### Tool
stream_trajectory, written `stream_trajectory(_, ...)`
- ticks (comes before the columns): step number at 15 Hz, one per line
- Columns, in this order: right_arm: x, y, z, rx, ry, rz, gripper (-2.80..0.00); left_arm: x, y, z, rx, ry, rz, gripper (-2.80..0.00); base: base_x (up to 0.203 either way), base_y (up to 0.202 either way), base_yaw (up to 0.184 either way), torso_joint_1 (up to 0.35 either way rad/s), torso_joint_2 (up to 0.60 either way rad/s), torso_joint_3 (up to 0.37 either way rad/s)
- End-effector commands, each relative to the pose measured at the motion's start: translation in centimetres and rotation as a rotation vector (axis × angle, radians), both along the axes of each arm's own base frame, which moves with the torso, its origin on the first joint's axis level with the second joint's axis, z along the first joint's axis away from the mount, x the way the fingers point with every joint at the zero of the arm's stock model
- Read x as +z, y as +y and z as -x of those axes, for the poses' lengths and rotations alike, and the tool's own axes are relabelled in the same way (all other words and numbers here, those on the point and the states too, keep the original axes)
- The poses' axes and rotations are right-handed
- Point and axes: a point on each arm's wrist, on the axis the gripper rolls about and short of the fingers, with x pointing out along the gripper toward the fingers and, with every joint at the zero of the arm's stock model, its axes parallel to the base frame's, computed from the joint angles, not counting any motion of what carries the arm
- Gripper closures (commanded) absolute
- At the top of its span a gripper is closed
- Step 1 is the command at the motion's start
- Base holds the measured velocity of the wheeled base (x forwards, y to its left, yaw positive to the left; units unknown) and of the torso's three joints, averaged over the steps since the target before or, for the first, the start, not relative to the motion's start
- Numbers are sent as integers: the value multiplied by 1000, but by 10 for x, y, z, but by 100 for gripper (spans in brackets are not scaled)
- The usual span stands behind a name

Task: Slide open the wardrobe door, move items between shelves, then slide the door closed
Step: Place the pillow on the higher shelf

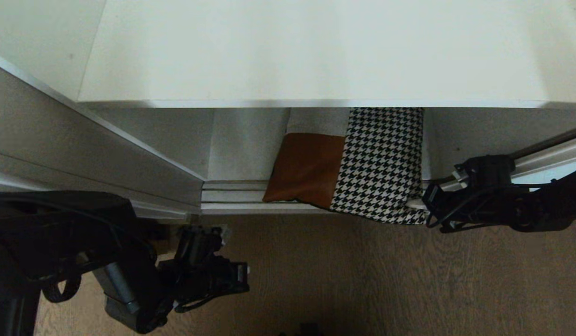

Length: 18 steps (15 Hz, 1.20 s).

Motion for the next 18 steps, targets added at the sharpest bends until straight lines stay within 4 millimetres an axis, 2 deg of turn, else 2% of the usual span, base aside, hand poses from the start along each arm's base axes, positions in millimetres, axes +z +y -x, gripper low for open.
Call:
stream_trajectory(1,5,-8,0,-12,-12,-9,0,0,1,-19,24,-33,13,0,0,0,0,0,0,0)
stream_trajectory(2,6,-12,1,-9,-10,-19,0,3,0,-25,26,-43,16,0,0,0,0,0,0,0)
stream_trajectory(3,5,-14,3,0,-1,-30,0,6,-2,-30,26,-41,17,-280,0,0,0,0,0,0)
stream_trajectory(7,2,-15,5,9,12,-38,0,9,-9,-52,40,-42,68,-280,0,0,0,0,0,0)
stream_trajectory(10,0,-16,9,9,36,-39,0,14,-13,-61,-5,-42,128,-280,0,0,0,0,0,0)
stream_trajectory(13,5,-15,14,31,44,-54,0,29,-17,-74,-6,-62,237,-280,0,0,0,0,0,0)
stream_trajectory(18,5,-16,17,32,67,-55,0,41,-18,-97,-15,-145,258,-280,0,0,0,0,0,0)
